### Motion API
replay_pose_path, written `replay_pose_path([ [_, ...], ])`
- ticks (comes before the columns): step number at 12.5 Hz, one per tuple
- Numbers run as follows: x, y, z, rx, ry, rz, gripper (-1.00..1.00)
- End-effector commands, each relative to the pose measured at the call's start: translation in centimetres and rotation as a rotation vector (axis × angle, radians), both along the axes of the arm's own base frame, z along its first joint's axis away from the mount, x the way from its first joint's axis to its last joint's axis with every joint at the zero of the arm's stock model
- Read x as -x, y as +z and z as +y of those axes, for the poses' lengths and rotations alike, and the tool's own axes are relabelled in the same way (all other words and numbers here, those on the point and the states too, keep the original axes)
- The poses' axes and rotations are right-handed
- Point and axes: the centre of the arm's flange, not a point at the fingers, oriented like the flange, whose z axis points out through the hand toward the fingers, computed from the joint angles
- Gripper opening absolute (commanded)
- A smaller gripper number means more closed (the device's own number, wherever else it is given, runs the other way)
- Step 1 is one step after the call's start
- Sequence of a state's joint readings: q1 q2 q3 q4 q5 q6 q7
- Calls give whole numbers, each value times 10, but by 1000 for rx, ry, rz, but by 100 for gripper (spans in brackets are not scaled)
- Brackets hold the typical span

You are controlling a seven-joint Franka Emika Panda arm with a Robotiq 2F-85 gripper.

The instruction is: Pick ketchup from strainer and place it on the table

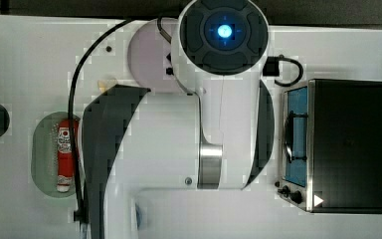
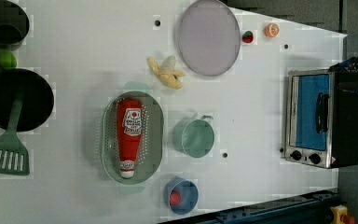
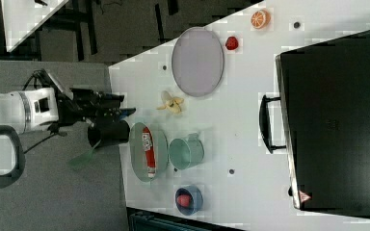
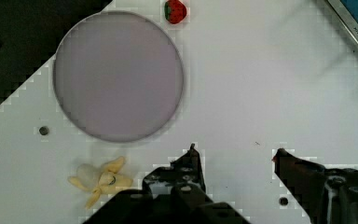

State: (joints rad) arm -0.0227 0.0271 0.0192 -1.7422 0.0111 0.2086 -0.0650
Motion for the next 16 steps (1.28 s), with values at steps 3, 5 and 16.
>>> replay_pose_path([
  [3,73,59,8,14,11,38,99],
  [5,63,48,47,20,85,27,100],
  [16,108,-80,344,-29,602,100,100],
])
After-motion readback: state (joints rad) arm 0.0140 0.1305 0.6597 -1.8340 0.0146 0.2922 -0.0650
